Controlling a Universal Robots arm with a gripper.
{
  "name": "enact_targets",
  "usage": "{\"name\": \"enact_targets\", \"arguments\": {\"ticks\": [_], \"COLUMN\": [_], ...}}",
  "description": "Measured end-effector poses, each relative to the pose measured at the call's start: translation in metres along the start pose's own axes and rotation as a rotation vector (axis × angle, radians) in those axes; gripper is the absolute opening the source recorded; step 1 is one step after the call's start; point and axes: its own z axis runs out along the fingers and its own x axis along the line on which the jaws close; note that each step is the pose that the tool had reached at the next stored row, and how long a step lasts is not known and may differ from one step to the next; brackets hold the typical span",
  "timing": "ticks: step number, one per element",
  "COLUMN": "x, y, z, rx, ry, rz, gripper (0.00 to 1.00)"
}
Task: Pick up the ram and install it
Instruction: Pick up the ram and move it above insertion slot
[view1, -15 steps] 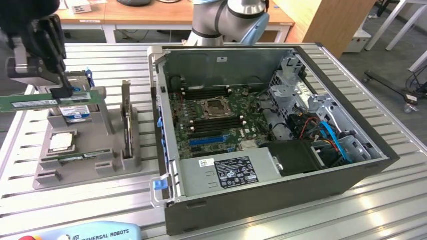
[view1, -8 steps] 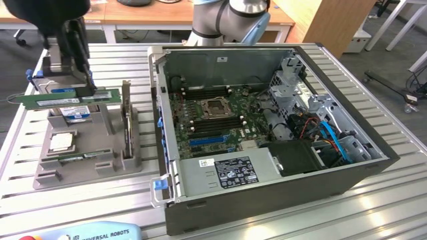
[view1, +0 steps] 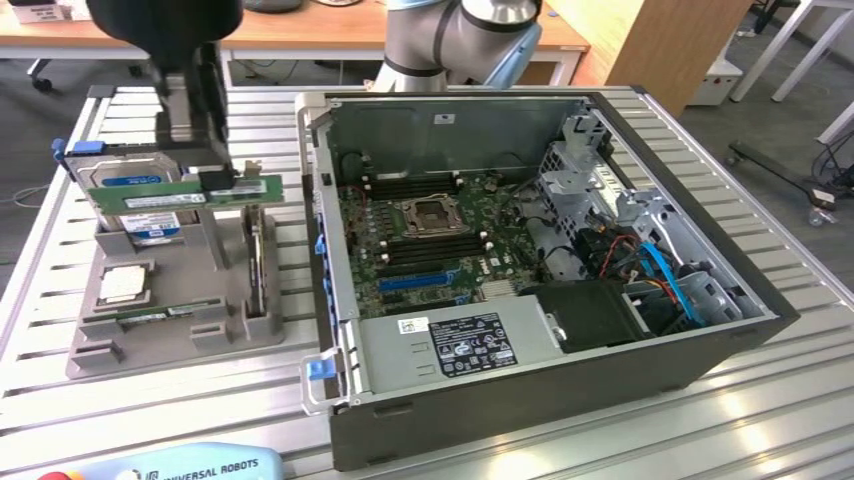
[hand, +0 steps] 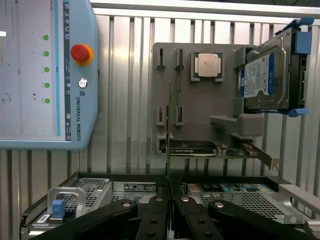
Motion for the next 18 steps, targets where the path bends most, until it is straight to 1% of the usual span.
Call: {"name": "enact_targets", "arguments": {"ticks": [12,18], "x": [0.000,0.001], "y": [-0.0501,-0.0722], "z": [-0.0001,-0.0003], "rx": [-0.0003,-0.0004], "ry": [-0.0001,0.0000], "rz": [0.000,0.000], "gripper": [0.12,0.12]}}
